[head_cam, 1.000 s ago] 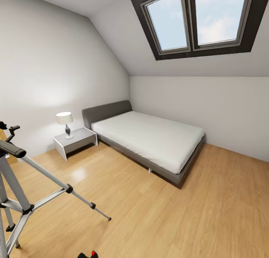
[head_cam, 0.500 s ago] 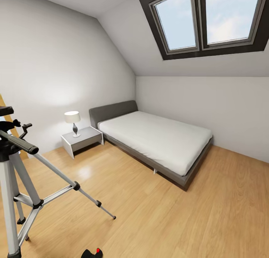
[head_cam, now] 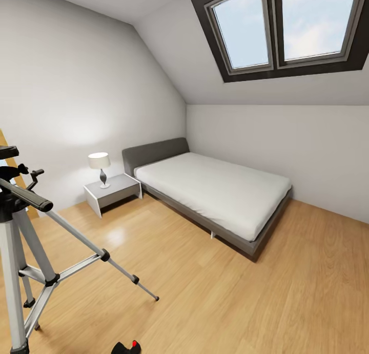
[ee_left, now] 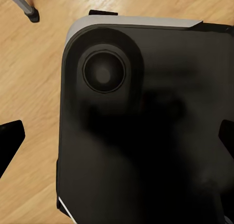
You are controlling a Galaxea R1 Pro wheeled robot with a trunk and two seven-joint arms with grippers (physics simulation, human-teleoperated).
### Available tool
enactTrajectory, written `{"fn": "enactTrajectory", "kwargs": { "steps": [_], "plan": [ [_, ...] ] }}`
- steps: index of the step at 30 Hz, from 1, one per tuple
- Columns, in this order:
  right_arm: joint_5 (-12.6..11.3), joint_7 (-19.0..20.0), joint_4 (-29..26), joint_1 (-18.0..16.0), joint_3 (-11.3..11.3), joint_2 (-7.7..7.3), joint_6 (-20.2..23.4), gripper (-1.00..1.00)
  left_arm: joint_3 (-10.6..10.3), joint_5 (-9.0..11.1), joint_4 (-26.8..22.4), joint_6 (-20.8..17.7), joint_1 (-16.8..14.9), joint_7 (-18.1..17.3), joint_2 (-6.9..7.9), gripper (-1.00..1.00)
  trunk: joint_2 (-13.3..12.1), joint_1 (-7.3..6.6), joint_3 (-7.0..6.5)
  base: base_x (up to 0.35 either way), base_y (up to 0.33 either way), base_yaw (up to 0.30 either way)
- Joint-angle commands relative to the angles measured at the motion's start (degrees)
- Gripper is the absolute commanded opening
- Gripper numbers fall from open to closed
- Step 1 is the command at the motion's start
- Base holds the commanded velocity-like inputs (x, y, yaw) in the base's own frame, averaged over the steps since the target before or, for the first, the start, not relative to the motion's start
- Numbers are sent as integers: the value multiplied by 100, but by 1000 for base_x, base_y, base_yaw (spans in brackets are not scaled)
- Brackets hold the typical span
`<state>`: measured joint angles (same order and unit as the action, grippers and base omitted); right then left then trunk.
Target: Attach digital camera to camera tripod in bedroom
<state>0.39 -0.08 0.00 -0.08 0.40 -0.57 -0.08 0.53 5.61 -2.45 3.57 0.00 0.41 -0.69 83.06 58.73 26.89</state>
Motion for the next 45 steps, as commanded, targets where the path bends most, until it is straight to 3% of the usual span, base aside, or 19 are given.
{"fn": "enactTrajectory", "kwargs": {
  "steps": [1,28,31,32,33,39,45],
  "plan": [
    [4,-1,0,-1,4,-1,-1,100,-1,59,-1,12,0,4,-2,100,2,0,4,0,0,0],
    [-29,-7,-23,-1,-45,-19,-4,100,-57,30,-150,19,0,19,16,100,2,0,4,0,0,0],
    [-18,-4,-195,-1,-58,-31,-5,100,-69,8,-500,1,0,25,66,100,2,0,4,0,0,0],
    [-13,2,-760,-1,-59,-34,24,100,-72,-12,-1113,-48,0,27,157,100,2,0,4,0,0,0],
    [-13,4,-1028,-1,-62,-36,43,100,-68,-19,-1368,-61,0,31,190,100,2,0,4,0,0,0],
    [-22,-60,-1866,-12,-70,-54,94,100,-60,-30,-2164,-206,-13,36,261,100,2,0,4,0,0,0],
    [-33,-370,-2520,-214,-74,-63,339,100,-46,-30,-2804,-970,-62,39,329,100,2,0,4,0,0,0]
  ]
}}
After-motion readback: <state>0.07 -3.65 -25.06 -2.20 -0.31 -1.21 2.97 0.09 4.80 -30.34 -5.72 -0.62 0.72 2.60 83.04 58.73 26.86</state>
